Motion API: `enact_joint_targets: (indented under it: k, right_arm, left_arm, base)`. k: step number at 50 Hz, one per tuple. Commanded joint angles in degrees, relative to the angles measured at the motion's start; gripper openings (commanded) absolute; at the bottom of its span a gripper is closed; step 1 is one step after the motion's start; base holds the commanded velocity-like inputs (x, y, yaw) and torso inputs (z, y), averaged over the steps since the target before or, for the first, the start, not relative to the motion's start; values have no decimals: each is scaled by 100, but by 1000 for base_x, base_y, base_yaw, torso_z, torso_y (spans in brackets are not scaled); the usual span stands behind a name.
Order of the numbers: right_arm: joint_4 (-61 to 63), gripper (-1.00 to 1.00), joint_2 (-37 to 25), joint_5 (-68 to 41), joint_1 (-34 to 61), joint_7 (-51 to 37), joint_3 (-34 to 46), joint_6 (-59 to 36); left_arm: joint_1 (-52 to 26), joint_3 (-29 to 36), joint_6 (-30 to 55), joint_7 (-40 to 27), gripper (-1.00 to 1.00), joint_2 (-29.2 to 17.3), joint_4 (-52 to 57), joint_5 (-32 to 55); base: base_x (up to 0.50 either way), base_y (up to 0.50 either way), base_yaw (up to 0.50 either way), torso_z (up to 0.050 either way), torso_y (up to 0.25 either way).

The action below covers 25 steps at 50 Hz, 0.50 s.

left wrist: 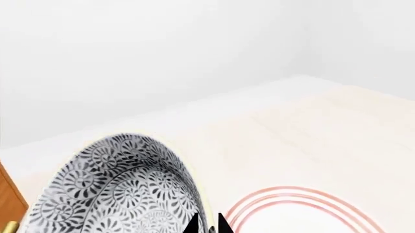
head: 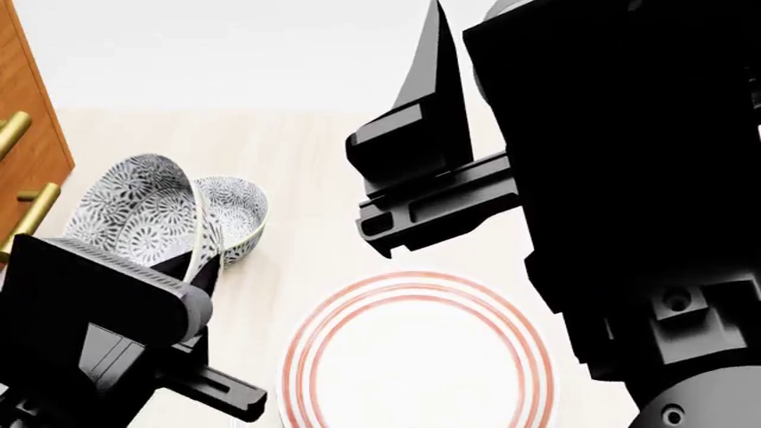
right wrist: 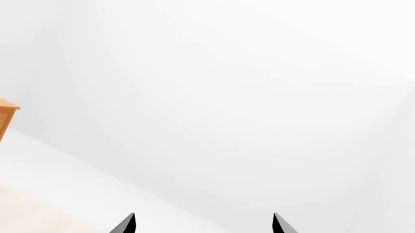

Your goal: Put the bowl at the front on the plate.

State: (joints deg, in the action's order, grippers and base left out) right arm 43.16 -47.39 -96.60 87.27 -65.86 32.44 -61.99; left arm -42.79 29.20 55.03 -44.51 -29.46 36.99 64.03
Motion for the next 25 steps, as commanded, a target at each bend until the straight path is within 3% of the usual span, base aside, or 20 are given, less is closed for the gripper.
enact_joint_targets:
  k: [1,25]
  right_arm:
    - [28,100,-18,-68,70,-55,12,3]
    - [74,100,-44,-102,119,-120,21,61]
  left_arm:
    - [-336,83,-5,112,-100,108,64,-129]
    - [-740,855,-167,570,-100,464,-464,-1079]
  base:
    - [0,0,0,0,0]
    - [0,0,0,0,0]
